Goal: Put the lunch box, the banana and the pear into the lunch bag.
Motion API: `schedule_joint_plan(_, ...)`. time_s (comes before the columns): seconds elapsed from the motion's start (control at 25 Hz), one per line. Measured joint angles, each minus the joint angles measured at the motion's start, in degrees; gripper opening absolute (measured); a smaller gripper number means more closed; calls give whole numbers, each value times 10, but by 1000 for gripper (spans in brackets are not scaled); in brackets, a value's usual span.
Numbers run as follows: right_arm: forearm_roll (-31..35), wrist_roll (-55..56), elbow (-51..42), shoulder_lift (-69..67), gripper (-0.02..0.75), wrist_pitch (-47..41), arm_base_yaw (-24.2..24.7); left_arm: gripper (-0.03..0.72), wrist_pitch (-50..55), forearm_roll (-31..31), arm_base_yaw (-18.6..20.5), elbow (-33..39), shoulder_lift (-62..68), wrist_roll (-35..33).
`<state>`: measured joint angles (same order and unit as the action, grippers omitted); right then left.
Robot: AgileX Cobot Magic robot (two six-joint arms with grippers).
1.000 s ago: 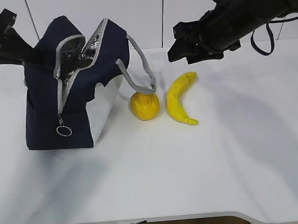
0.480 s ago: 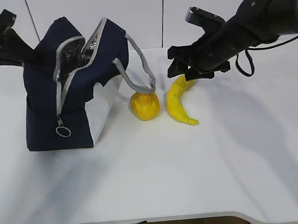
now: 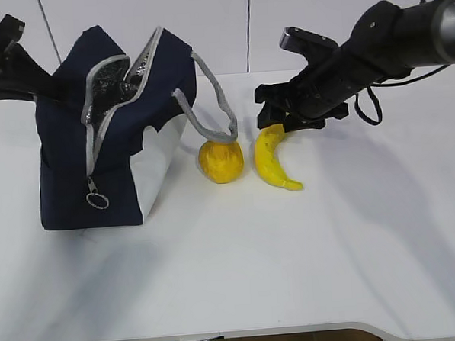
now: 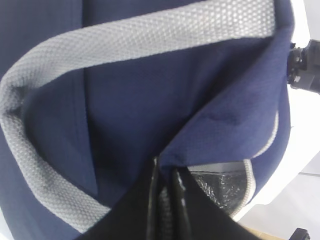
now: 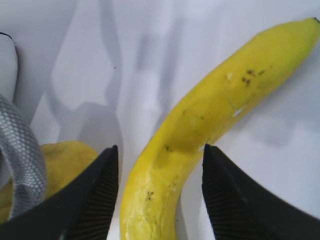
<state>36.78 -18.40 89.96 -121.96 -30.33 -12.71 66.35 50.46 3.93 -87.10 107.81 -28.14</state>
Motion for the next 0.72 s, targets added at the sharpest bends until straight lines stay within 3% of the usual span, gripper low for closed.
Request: schedule_joint_plan(0.72, -5, 8, 7, -26, 440, 12, -23, 14, 10, 0, 0, 0, 0, 1)
